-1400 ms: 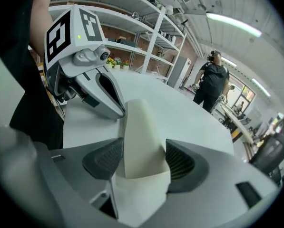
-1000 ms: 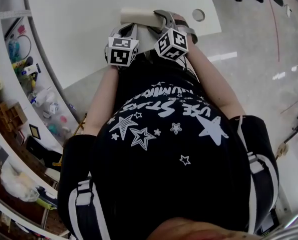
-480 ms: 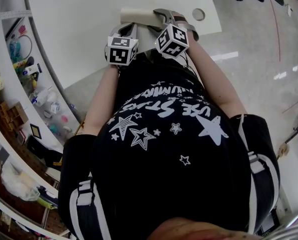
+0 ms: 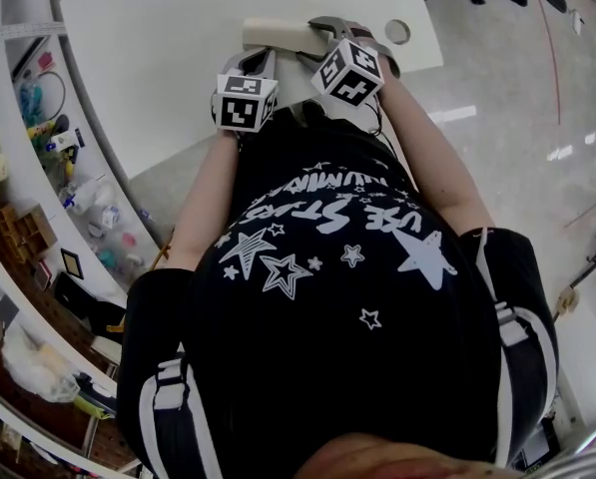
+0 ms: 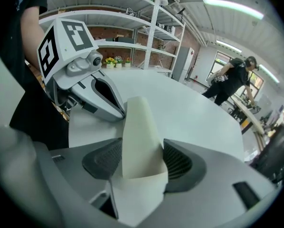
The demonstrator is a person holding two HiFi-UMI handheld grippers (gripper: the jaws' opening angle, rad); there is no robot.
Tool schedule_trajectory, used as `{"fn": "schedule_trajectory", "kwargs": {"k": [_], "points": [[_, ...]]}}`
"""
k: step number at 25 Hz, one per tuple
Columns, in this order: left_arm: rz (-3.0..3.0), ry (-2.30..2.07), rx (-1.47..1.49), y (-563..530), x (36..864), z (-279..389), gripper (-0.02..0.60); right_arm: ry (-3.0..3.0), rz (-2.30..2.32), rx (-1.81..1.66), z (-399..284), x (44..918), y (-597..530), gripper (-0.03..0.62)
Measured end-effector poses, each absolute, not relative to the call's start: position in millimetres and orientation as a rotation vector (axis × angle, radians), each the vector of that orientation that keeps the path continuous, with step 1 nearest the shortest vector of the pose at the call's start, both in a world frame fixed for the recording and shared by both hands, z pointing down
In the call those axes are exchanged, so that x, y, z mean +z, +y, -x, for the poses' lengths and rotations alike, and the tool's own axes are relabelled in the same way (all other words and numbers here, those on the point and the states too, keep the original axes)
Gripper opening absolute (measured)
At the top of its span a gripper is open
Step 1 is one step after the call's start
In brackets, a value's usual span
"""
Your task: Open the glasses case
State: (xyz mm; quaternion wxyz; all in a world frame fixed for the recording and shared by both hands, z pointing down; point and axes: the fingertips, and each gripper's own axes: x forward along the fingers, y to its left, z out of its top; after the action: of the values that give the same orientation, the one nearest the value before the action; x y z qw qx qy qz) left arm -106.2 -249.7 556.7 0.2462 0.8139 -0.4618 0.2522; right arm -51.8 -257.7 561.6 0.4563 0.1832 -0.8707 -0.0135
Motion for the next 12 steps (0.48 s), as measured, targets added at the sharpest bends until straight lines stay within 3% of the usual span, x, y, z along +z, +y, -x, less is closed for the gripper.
{"fn": "schedule_trajectory", "kwargs": {"k": [12], "points": [[-2.211,-1.233,0.678,-252.8,556.5,104.7,0.012,-2.243,-0.38,0.253,48.9,546.0,-272.8,0.27]]}}
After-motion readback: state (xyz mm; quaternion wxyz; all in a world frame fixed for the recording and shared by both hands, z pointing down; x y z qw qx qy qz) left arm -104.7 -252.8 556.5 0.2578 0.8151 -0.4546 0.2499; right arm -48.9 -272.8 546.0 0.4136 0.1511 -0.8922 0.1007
